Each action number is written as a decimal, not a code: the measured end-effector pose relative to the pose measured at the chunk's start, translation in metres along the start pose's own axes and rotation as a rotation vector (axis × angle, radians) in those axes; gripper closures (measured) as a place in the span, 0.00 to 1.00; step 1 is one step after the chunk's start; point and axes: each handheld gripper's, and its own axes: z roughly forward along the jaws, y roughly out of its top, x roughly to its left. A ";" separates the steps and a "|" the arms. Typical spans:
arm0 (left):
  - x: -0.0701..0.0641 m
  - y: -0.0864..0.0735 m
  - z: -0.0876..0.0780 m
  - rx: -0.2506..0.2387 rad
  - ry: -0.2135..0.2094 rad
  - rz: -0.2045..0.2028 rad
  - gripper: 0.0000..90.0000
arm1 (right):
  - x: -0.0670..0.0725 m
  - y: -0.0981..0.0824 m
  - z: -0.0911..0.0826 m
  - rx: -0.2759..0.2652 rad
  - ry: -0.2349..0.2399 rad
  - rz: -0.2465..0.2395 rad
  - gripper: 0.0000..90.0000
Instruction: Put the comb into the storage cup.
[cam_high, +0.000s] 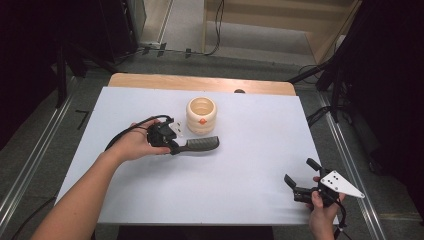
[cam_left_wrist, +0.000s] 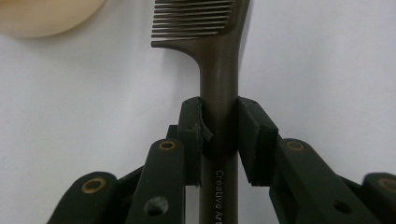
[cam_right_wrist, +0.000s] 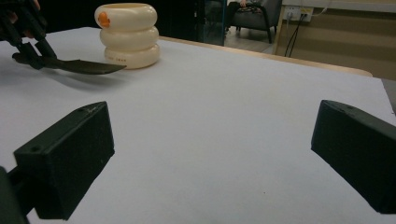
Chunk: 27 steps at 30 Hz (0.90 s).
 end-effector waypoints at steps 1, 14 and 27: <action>-0.001 0.000 -0.002 -0.009 0.002 0.001 0.80 | 0.000 0.000 0.000 0.001 0.000 0.000 0.00; -0.008 -0.005 -0.016 -0.128 0.024 -0.029 0.80 | 0.001 0.000 0.000 0.005 -0.001 -0.001 0.00; -0.020 -0.013 -0.031 -0.281 0.091 -0.056 0.80 | 0.001 0.000 0.001 0.007 -0.004 -0.005 0.00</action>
